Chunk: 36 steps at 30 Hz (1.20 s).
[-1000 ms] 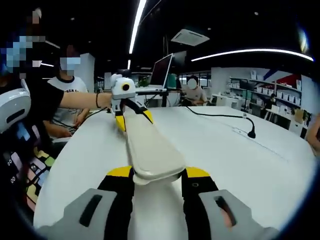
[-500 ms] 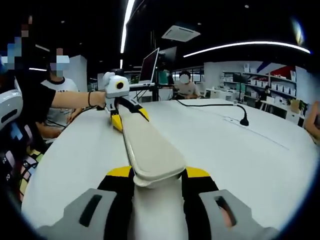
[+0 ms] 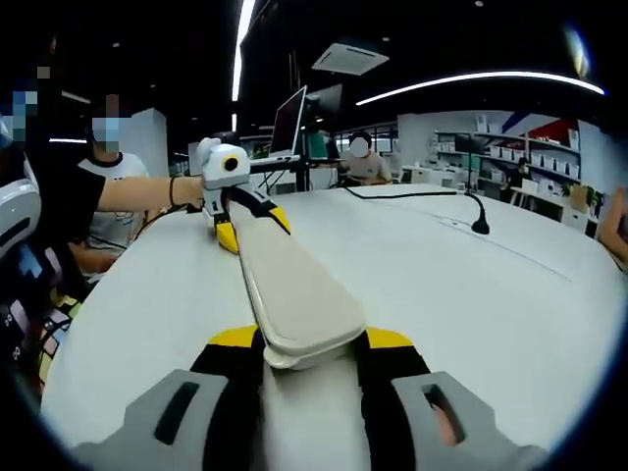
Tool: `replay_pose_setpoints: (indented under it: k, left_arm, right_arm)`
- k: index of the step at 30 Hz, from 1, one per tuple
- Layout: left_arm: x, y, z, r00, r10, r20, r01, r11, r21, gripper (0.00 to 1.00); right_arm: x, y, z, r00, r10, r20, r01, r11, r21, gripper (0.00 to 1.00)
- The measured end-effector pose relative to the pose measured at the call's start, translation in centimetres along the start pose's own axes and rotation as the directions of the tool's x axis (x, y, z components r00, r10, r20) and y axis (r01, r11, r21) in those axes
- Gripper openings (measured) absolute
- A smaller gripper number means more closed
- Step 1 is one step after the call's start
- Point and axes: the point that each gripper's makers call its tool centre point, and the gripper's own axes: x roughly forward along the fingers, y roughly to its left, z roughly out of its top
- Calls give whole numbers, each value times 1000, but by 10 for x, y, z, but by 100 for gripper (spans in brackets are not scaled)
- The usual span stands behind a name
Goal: Arrange the utensils inside the cutlery case until each visible utensil rests in its matching compartment.
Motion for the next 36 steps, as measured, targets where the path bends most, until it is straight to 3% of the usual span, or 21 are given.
replay_pose_setpoints:
  k: [10,14,19,22,25,27,28,29,31,33,34,36]
  left_arm:
    - [-10,7,-5,1000,30,-6,-30,999,-20,51]
    - [-22,11,-5,998,60,9,-59,998,-29,52]
    - [-32,4,-4,998,59,29,-58,998,-33,51]
    - [-39,0,4,994,77,72,-74,997,-37,51]
    - [-55,4,17,977,168,134,-159,985,-72,50]
    - [-67,9,21,960,244,140,-235,969,-81,50]
    - [-71,10,21,955,269,128,-262,963,-67,51]
    - [-77,11,25,943,303,136,-296,953,-67,51]
    - [-88,9,37,918,352,184,-329,933,-142,52]
    - [-101,10,46,882,416,222,-382,907,-180,57]
    - [-107,9,48,867,442,230,-406,894,-187,58]
    - [-116,6,48,844,493,209,-456,867,-202,59]
  right_arm:
    - [-15,-4,1,999,-49,-1,49,999,-24,49]
    - [-29,-4,7,996,-80,41,81,997,-12,51]
    - [-44,-7,22,982,-154,108,156,988,-3,50]
    - [-59,-13,34,959,-238,157,238,971,22,49]
    - [-79,-25,43,911,-365,191,365,930,36,48]
    - [-94,-31,48,871,-440,218,439,897,55,49]
    - [-99,-31,49,860,-458,225,457,887,63,49]
    - [-106,-31,53,843,-481,242,480,875,66,50]
    - [-123,-32,59,791,-544,281,541,836,96,50]
    - [-138,-32,59,747,-601,283,592,796,127,51]
    - [-146,-31,59,716,-638,284,630,765,132,52]
    - [-157,-28,55,676,-690,258,677,720,150,53]
